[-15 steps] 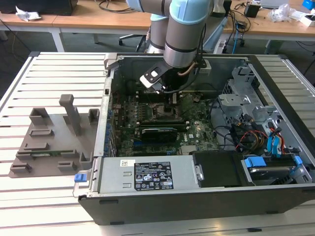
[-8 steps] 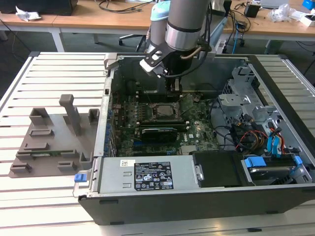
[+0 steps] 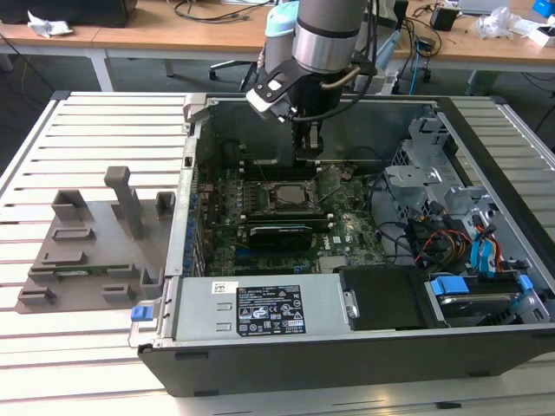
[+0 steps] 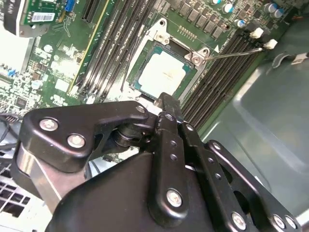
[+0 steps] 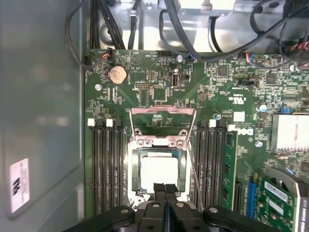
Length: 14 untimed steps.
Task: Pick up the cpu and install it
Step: 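Place the cpu into insertion slot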
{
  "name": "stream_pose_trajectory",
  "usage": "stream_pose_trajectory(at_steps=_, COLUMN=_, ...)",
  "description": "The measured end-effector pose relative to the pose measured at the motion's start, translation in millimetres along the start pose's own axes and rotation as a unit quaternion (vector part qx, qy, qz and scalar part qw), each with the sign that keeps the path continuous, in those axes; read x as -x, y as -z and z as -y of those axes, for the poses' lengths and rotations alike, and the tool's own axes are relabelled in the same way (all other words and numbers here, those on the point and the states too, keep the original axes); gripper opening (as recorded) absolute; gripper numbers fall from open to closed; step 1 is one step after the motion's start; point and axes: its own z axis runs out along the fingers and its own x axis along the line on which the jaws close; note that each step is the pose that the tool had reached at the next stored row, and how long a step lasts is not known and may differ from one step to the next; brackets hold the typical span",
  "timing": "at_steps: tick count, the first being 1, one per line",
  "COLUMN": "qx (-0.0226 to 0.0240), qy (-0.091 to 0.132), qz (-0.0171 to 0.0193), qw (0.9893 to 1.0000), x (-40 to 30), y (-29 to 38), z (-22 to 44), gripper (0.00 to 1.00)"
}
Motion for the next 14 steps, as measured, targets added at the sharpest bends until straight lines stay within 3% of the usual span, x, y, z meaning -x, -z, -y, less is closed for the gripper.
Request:
stream_pose_trajectory(at_steps=5, qx=0.0000, qy=0.000, qz=0.0001, qw=1.0000, x=0.1, y=14.4, z=0.8, gripper=0.11)
stream_pose_trajectory(at_steps=14, qx=0.0000, qy=0.000, qz=0.0000, qw=1.0000, x=0.1, y=14.7, z=0.8, gripper=0.11)
